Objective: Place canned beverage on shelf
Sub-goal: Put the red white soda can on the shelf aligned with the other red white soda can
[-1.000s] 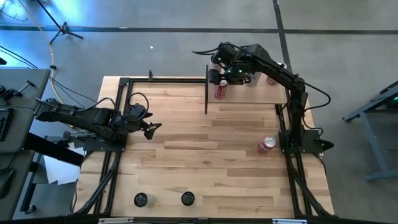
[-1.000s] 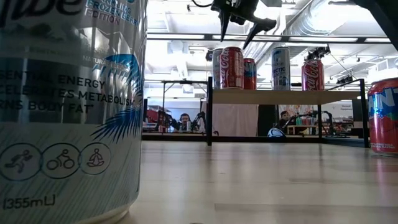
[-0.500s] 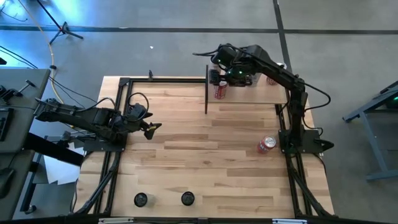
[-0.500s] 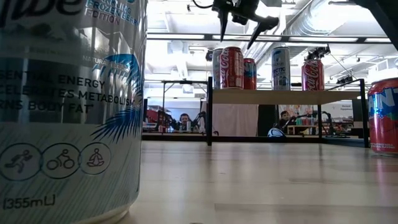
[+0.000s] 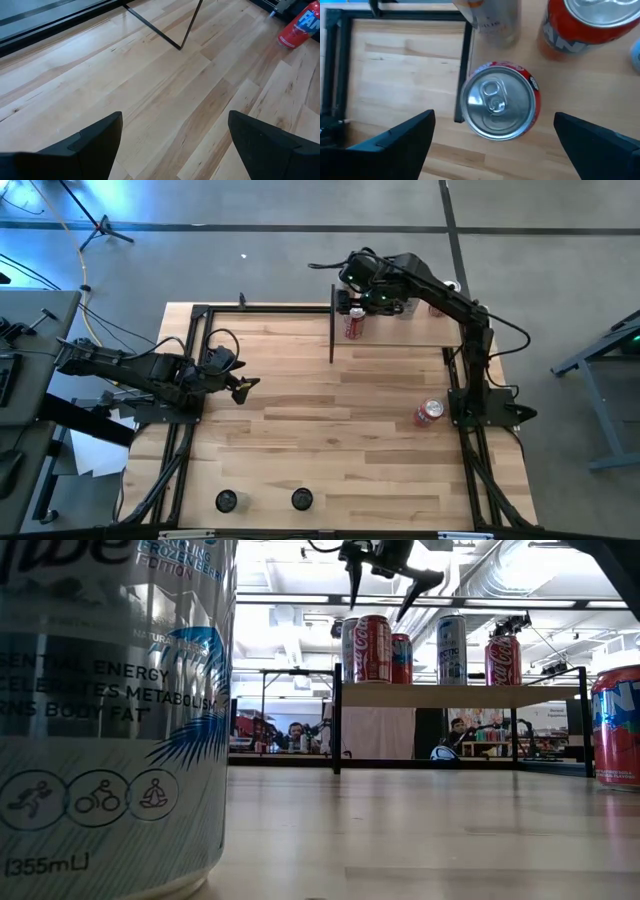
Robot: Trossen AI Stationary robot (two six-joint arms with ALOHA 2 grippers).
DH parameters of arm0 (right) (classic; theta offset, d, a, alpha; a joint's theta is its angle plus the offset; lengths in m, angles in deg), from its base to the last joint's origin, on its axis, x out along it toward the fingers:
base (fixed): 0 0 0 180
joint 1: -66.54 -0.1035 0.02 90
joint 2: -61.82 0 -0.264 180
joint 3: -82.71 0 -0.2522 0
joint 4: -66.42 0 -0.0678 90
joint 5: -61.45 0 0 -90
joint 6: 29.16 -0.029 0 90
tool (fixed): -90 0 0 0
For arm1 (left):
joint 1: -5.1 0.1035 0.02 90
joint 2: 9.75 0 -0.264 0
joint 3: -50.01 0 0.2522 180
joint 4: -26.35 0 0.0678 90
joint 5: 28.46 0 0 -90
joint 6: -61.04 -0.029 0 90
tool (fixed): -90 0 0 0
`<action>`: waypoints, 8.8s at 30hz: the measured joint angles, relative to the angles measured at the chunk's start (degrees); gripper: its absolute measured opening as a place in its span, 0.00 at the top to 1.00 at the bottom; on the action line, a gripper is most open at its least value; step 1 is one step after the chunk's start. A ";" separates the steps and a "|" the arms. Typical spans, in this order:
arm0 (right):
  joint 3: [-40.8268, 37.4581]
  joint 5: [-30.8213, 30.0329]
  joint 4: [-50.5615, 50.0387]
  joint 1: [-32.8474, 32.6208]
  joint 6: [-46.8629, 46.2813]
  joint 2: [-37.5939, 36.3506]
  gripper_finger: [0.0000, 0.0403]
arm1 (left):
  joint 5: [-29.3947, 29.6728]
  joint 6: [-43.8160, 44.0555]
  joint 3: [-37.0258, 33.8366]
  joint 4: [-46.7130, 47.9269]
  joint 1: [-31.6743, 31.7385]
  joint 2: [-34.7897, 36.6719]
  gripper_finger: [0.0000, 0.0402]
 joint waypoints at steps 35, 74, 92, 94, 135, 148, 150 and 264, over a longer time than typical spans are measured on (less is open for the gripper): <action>-0.01 -1.44 -1.49 -0.33 2.11 3.69 0.33 | 0.00 0.02 0.00 -0.02 0.00 0.00 0.16; 0.02 3.68 0.24 1.90 32.73 3.64 0.30 | 0.00 0.02 -0.02 -0.02 0.02 -0.01 0.16; 0.00 4.81 0.67 2.65 33.92 3.69 0.22 | 0.00 0.02 -0.02 -0.01 0.02 -0.01 0.16; -0.02 4.78 0.64 2.65 33.92 3.71 0.21 | 0.01 0.02 -0.02 -0.02 0.01 0.00 0.16; -8.22 -33.10 -2.00 -20.99 -12.95 -0.13 0.02 | 0.00 0.02 -0.02 0.00 0.00 -0.02 0.16; -25.96 -51.11 4.36 -25.90 -30.57 -0.14 0.07 | 0.02 0.02 -0.02 -0.02 0.02 0.00 0.16; -27.84 -52.40 5.93 -25.92 -32.19 -0.11 0.07 | 0.01 0.02 -0.02 0.00 0.02 -0.02 0.16; -45.70 -71.80 23.20 -18.65 -41.09 -0.53 0.03 | 0.01 0.01 -0.02 0.00 0.01 -0.01 0.16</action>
